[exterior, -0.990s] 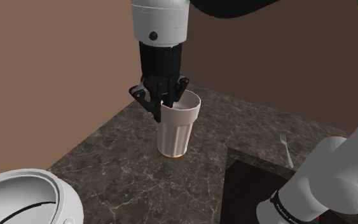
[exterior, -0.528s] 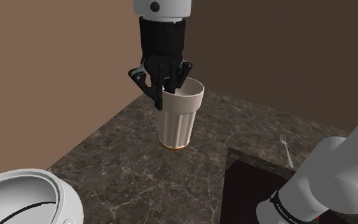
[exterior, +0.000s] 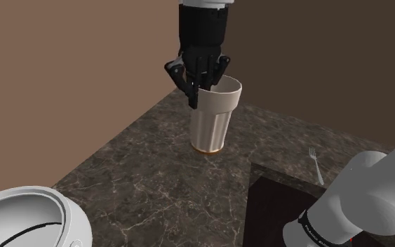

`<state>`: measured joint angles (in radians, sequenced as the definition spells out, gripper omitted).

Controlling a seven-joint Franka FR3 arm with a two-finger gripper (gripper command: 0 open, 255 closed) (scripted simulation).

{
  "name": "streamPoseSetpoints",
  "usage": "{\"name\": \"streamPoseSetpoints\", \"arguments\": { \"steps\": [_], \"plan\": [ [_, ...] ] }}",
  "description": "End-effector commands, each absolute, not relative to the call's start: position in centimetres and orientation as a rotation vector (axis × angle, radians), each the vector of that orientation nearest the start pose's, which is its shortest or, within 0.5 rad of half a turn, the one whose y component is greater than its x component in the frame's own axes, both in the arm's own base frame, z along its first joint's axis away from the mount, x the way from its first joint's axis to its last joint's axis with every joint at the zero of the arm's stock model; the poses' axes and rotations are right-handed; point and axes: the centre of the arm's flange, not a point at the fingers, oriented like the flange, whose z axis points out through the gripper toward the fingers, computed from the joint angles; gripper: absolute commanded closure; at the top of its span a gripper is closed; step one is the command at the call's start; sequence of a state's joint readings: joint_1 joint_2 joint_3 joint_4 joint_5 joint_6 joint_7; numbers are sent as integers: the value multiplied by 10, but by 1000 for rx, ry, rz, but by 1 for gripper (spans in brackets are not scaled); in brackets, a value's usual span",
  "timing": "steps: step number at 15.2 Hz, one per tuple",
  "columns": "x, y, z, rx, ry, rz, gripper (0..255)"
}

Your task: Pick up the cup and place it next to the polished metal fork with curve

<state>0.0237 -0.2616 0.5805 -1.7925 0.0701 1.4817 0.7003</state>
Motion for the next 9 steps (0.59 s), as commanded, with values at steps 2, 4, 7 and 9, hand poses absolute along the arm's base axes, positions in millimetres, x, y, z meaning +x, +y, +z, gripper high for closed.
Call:
{"name": "streamPoseSetpoints", "arguments": {
  "steps": [2, 4, 7, 9],
  "plan": [
    [355, 265, 623, -3246, 185, 47, 255],
    [349, 239, 624, -3246, 185, 47, 255],
    [340, 201, 624, -3246, 185, 47, 255],
    [334, 175, 624, -3246, 185, 47, 255]
  ]
}}
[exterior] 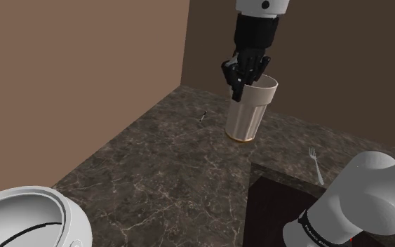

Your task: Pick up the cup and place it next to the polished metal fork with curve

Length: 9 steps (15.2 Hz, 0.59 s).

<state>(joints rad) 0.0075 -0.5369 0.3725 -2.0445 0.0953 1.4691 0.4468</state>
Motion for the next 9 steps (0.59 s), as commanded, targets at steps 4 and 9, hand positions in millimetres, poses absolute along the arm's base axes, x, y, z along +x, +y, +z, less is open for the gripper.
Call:
{"name": "streamPoseSetpoints", "arguments": {
  "steps": [4, 9],
  "plan": [
    [321, 124, 624, -3246, 185, 47, 255],
    [306, 60, 624, -3246, 185, 47, 255]
  ]
}}
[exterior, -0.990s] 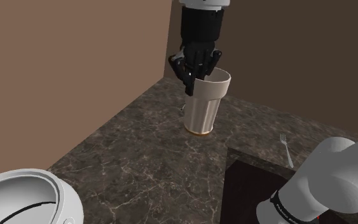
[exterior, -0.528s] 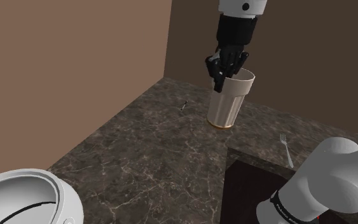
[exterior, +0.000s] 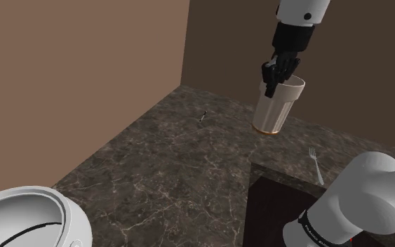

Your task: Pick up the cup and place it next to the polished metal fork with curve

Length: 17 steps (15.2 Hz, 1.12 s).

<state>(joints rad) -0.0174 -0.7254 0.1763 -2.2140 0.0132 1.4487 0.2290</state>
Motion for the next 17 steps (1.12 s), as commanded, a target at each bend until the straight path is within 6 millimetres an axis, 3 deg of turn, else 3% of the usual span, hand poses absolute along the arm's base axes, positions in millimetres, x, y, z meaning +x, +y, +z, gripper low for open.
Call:
{"name": "streamPoseSetpoints", "arguments": {
  "steps": [1, 17],
  "plan": [
    [303, 47, 624, -3246, 185, 47, 255],
    [253, -158, 625, -3246, 185, 47, 255]
  ]
}}
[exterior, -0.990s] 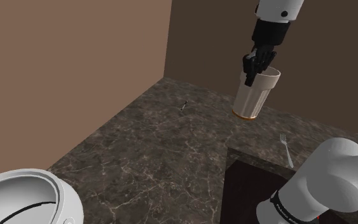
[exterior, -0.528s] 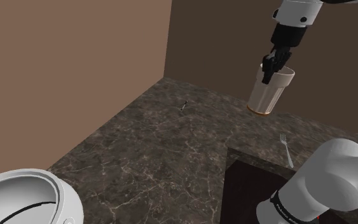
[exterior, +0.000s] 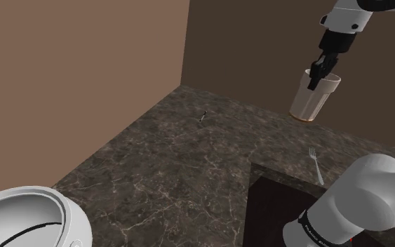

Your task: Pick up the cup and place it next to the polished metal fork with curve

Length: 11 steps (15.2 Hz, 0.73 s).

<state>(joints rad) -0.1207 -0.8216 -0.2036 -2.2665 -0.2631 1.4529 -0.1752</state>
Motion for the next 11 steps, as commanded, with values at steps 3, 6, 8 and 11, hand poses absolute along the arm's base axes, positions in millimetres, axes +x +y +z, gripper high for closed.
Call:
{"name": "streamPoseSetpoints", "arguments": {
  "steps": [3, 6, 8, 11],
  "plan": [
    [244, -197, 625, -3246, 185, 47, 255],
    [235, -235, 625, -3246, 185, 47, 255],
    [231, -251, 620, -3246, 185, 47, 255],
    [231, -251, 604, -3246, 185, 47, 255]
  ]
}}
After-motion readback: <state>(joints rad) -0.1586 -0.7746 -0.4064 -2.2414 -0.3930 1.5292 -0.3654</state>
